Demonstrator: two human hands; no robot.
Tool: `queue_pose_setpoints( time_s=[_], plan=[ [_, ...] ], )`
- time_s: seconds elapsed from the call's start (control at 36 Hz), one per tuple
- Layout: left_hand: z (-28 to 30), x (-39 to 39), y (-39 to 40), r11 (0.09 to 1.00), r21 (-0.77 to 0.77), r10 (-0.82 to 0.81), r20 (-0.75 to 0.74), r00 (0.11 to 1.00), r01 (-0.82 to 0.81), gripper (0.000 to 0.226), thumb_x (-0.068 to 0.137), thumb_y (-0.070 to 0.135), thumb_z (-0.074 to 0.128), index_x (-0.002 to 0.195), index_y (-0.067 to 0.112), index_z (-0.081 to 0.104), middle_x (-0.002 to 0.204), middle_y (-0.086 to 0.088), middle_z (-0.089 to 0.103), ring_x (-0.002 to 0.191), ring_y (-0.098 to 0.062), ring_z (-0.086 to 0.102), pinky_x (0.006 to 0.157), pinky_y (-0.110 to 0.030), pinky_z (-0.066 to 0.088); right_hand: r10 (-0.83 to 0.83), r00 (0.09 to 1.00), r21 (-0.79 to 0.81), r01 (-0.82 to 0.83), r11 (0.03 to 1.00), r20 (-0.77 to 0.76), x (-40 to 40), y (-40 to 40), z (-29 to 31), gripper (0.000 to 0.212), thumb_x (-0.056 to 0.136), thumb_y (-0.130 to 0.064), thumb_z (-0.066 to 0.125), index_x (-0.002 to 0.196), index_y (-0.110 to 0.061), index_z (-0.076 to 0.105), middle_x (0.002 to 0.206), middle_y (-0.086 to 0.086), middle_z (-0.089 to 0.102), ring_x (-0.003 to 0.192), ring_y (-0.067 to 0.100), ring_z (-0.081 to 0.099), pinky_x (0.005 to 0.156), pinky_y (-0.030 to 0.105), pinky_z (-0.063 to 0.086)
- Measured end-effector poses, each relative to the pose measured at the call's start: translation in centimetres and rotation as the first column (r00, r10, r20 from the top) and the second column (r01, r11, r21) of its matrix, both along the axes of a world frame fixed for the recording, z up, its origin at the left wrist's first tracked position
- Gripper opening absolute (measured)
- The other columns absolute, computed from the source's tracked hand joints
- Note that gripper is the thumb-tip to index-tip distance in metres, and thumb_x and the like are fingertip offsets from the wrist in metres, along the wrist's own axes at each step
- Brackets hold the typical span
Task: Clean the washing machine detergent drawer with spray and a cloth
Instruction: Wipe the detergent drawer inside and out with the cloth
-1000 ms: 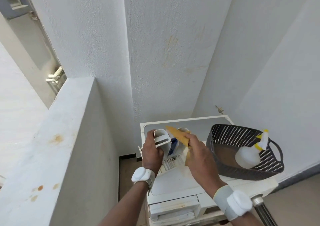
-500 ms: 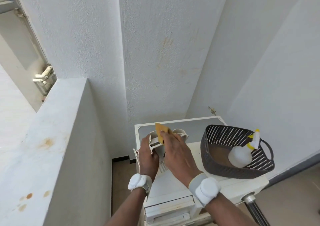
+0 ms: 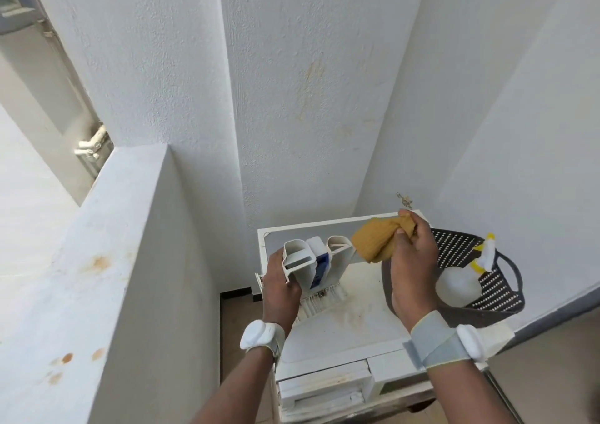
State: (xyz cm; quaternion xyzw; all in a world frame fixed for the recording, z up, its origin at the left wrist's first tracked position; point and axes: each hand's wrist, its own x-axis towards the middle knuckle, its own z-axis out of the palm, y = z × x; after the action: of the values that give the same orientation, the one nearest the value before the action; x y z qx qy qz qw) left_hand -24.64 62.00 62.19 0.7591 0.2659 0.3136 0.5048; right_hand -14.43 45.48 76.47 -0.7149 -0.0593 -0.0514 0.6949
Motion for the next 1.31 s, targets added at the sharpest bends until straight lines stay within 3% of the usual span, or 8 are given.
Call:
queue_pose_setpoints(
  time_s=[0.08,0.22,0.5,0.61,0.75,0.86,1.14,1.31],
  plan=[
    [-1.4,-1.4,0.4,0.995,0.1,0.016,-0.093,0.996,-0.006,0.044,0.096,0.025,0.056,0.139,0.02,0.05,0.132,0.005,0.052,0.124,-0.021,0.053,0.103,-0.037,0.047,0.032,0.999,0.02,-0.031,0.999,-0.038,-0.2,-0.7,-0.7,0.042,0.101,0.0,0.047,0.133,-0.024,0.062,0.126,-0.006,0.065,0.114,0.007,0.062,0.094,0.022,0.049],
    [-5.4,-5.7,-0.6,0.971,0.205,0.169,-0.236,0.957,-0.121,0.073,0.092,0.067,0.059,0.142,0.015,0.047,0.136,-0.003,0.05,0.13,-0.026,0.049,0.107,-0.047,0.046,0.059,0.977,-0.072,-0.076,0.995,-0.207,-0.4,-2.1,-4.4,0.038,0.1,-0.004,0.048,0.13,-0.025,0.058,0.123,-0.002,0.063,0.108,0.01,0.059,0.091,0.032,0.048],
    [-8.2,-5.8,-3.2,0.987,0.121,0.152,-0.525,0.838,-0.103,0.067,0.086,0.057,0.076,0.141,0.026,0.051,0.123,-0.004,0.054,0.112,-0.03,0.058,0.092,-0.046,0.054,0.304,0.831,-0.283,-0.465,0.839,-0.466,-0.8,-1.6,-11.2,0.038,0.102,-0.029,0.059,0.137,-0.026,0.045,0.122,0.0,0.057,0.104,0.018,0.058,0.085,0.032,0.043],
    [-7.9,-5.3,-3.3,0.985,0.119,0.169,-0.51,0.843,-0.125,0.055,0.082,0.047,0.084,0.131,0.035,0.061,0.106,-0.002,0.052,0.096,-0.027,0.058,0.083,-0.036,0.052,0.464,0.764,-0.487,-0.644,0.591,-0.448,-0.2,-2.0,-13.2,0.041,0.098,-0.023,0.063,0.135,-0.034,0.047,0.12,-0.001,0.054,0.102,0.02,0.058,0.076,0.031,0.049],
    [-7.9,-5.7,-2.7,0.987,0.151,0.132,-0.594,0.793,-0.051,0.057,0.08,0.037,0.089,0.129,0.023,0.064,0.118,-0.001,0.056,0.089,-0.025,0.063,0.08,-0.035,0.054,0.6,0.715,-0.792,-0.573,0.21,-0.359,0.2,-1.1,-15.4,0.048,0.095,-0.027,0.064,0.141,-0.035,0.051,0.144,0.001,0.04,0.121,0.029,0.052,0.097,0.041,0.05],
    [-7.2,-5.6,-2.9,0.978,0.198,0.169,-0.605,0.778,-0.059,0.022,0.086,0.025,0.085,0.095,0.017,0.066,0.102,0.003,0.054,0.083,-0.024,0.057,0.068,-0.032,0.043,0.696,0.655,-0.895,-0.445,0.04,-0.295,0.6,-0.4,-16.3,0.039,0.097,-0.032,0.064,0.135,-0.031,0.06,0.147,0.005,0.037,0.143,0.031,0.032,0.104,0.043,0.042],
    [1.3,-3.0,-1.5,0.954,0.167,0.292,-0.325,0.9,-0.249,0.007,0.097,0.021,0.071,0.094,0.016,0.068,0.085,0.003,0.056,0.077,-0.022,0.055,0.065,-0.031,0.032,0.722,0.692,-0.919,-0.304,0.25,-0.032,4.1,2.9,-10.4,0.019,0.1,-0.024,0.059,0.113,-0.025,0.073,0.119,0.004,0.05,0.111,0.028,0.049,0.087,0.039,0.041],
    [5.8,0.2,2.1,0.965,0.23,0.22,-0.455,0.863,-0.125,0.018,0.104,0.035,0.056,0.097,0.023,0.068,0.086,-0.003,0.068,0.085,-0.028,0.058,0.069,-0.034,0.037,0.663,0.705,-0.911,-0.403,0.084,-0.251,6.9,5.5,-6.1,0.02,0.098,-0.03,0.052,0.094,-0.021,0.069,0.116,0.008,0.053,0.109,0.033,0.053,0.095,0.046,0.046]
  ],
)
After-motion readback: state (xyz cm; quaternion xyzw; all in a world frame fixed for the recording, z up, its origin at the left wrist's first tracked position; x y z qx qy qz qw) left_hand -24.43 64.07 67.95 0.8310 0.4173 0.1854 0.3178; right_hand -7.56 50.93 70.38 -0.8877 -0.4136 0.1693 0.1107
